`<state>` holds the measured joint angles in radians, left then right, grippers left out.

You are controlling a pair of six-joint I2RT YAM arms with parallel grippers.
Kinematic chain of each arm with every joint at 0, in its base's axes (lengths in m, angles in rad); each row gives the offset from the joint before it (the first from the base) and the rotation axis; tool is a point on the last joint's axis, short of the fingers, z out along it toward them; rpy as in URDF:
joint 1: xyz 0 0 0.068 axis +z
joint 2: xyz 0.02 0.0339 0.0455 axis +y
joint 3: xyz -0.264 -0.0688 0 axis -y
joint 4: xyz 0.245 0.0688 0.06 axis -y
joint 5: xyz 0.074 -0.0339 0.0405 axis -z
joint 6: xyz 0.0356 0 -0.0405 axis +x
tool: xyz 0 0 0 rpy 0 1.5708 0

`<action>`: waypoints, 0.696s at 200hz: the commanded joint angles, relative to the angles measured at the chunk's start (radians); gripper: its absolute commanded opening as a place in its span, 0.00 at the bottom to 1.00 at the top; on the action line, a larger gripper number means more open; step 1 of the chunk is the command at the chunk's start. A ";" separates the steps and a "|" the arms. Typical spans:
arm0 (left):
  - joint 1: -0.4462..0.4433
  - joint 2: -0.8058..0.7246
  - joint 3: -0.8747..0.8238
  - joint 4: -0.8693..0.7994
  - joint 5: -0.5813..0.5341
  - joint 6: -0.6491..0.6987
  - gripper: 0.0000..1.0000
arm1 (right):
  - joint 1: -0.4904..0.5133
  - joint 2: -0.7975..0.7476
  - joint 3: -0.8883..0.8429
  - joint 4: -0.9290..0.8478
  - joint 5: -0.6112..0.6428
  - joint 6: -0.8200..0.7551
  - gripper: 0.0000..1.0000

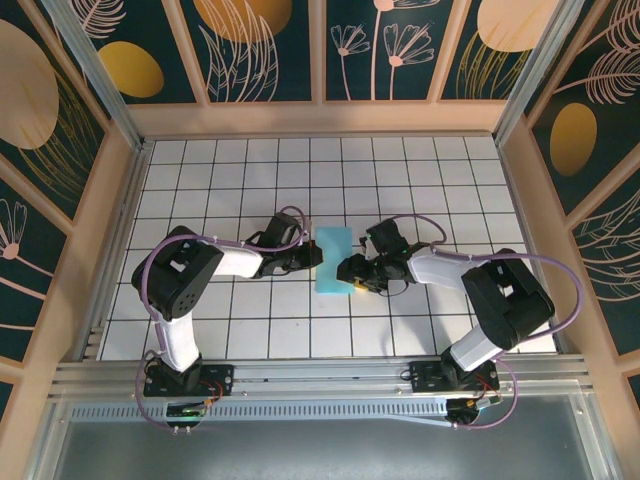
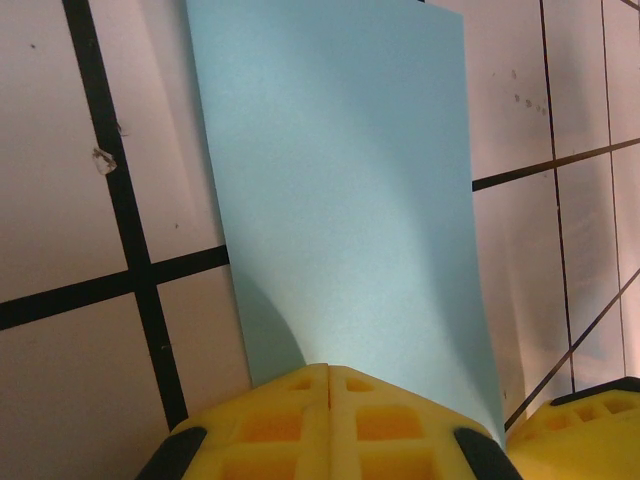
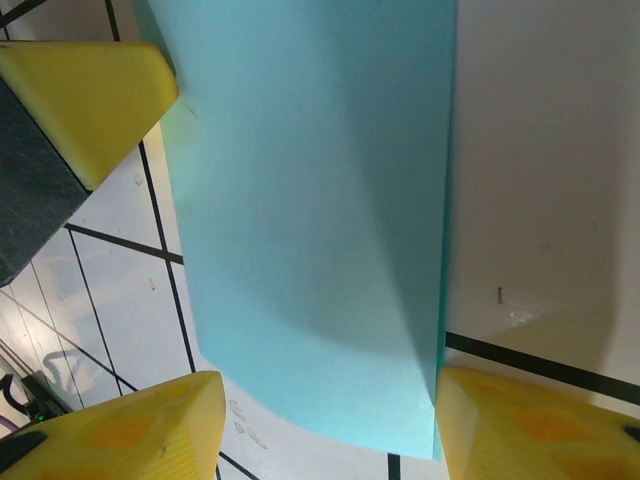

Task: Fold a paper plane with a square sheet of paper (fold left side to right side)
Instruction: Fold the triangle a second time at the center of the table.

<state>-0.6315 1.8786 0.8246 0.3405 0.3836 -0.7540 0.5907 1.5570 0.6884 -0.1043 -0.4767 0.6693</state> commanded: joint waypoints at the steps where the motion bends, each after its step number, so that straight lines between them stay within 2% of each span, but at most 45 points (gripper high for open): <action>1: -0.011 0.027 -0.035 -0.084 -0.038 -0.004 0.00 | 0.007 0.015 -0.010 0.039 -0.033 0.014 0.57; 67: -0.012 0.029 -0.031 -0.083 -0.038 -0.007 0.00 | -0.004 -0.009 0.014 0.027 -0.010 -0.017 0.56; 139: -0.012 0.028 -0.028 -0.087 -0.037 -0.005 0.00 | -0.037 0.027 0.030 0.134 -0.083 -0.082 0.53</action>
<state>-0.6315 1.8786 0.8246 0.3405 0.3836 -0.7540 0.5568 1.5589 0.6910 -0.0254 -0.5213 0.6300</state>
